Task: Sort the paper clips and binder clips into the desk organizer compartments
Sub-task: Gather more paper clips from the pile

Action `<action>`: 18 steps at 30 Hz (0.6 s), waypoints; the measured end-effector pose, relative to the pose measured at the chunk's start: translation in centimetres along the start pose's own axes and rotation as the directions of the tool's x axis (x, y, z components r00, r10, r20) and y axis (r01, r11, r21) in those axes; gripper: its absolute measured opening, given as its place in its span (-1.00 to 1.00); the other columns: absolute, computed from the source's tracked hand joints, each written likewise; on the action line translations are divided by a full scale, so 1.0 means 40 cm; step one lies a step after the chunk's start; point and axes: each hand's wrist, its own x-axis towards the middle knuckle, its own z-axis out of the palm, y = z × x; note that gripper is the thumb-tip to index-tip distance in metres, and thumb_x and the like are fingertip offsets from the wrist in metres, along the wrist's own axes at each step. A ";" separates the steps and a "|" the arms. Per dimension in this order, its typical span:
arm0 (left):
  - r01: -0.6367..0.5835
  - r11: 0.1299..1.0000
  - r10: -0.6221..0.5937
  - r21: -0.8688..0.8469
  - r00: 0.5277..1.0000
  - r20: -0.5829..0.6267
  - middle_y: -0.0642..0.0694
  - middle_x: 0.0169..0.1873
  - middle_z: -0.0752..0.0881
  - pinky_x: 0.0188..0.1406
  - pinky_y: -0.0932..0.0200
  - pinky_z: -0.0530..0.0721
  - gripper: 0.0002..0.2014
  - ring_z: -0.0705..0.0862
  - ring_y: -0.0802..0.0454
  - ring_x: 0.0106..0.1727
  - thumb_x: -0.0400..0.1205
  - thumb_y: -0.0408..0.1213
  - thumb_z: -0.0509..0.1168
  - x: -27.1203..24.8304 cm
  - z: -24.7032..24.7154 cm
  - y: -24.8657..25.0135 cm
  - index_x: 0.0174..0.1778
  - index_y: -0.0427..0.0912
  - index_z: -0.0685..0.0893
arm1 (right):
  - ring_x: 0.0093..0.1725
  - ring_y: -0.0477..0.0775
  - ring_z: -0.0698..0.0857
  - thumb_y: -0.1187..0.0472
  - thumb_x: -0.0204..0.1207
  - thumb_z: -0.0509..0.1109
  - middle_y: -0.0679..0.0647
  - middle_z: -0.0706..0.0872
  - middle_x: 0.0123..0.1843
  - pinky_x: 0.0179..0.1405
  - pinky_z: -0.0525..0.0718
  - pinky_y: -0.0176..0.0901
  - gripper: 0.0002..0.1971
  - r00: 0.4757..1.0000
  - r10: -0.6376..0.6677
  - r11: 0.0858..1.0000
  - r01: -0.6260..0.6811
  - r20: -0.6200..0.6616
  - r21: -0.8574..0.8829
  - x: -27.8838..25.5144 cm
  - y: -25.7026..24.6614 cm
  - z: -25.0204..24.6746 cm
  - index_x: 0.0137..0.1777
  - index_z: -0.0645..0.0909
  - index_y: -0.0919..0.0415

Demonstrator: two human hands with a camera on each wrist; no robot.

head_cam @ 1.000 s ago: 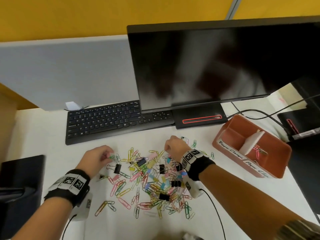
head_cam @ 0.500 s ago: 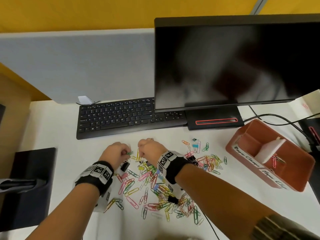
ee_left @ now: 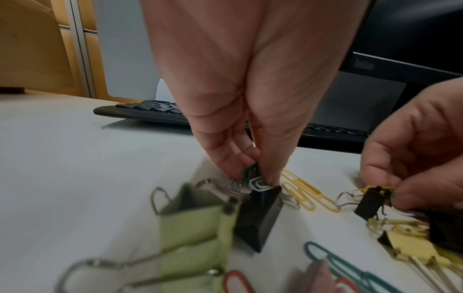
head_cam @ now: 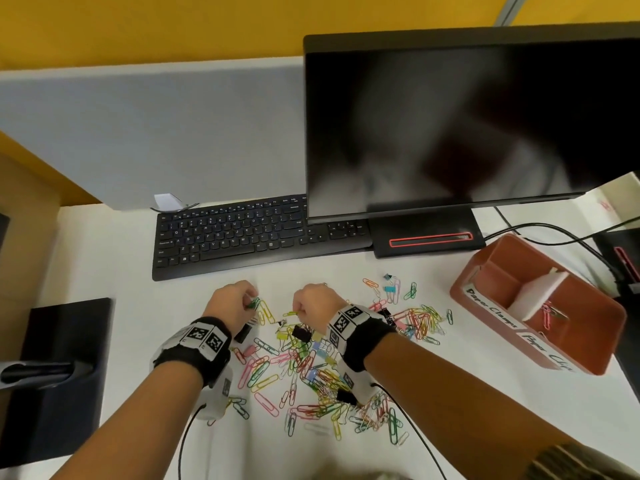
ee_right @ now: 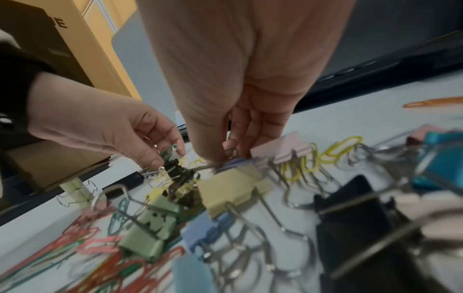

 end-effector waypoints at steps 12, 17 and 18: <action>-0.123 0.990 0.123 -0.069 0.992 -0.005 -0.06 -0.22 0.72 -0.08 0.30 0.57 -0.86 0.60 0.07 -0.22 0.49 -0.45 0.36 -0.052 -0.023 0.036 -0.10 -0.16 0.73 | 0.03 0.07 0.68 0.21 0.59 0.25 0.06 0.73 0.04 0.19 0.62 -0.04 -0.83 0.976 -0.034 0.991 0.061 -0.214 0.120 -0.122 0.057 -0.028 0.07 0.65 0.15; -0.306 0.928 0.309 -0.213 0.951 -0.020 0.03 -0.30 0.73 -0.30 0.52 0.61 -0.73 0.68 0.16 -0.32 0.46 -0.43 0.42 -0.113 -0.063 0.125 -0.22 0.11 0.67 | -0.07 -0.14 0.66 0.17 0.58 0.31 -0.10 0.67 -0.05 0.00 0.66 -0.37 -0.90 0.933 0.071 0.949 0.047 -0.354 0.312 -0.273 0.150 -0.070 0.02 0.64 0.08; -0.330 0.914 0.338 -0.236 0.941 -0.009 0.04 -0.30 0.72 -0.28 0.50 0.63 -0.73 0.68 0.18 -0.25 0.47 -0.42 0.42 -0.128 -0.066 0.156 -0.20 0.13 0.67 | -0.10 -0.17 0.65 0.17 0.57 0.33 -0.13 0.66 -0.08 -0.05 0.63 -0.44 -0.91 0.917 0.100 0.945 0.034 -0.385 0.326 -0.307 0.177 -0.079 0.00 0.65 0.07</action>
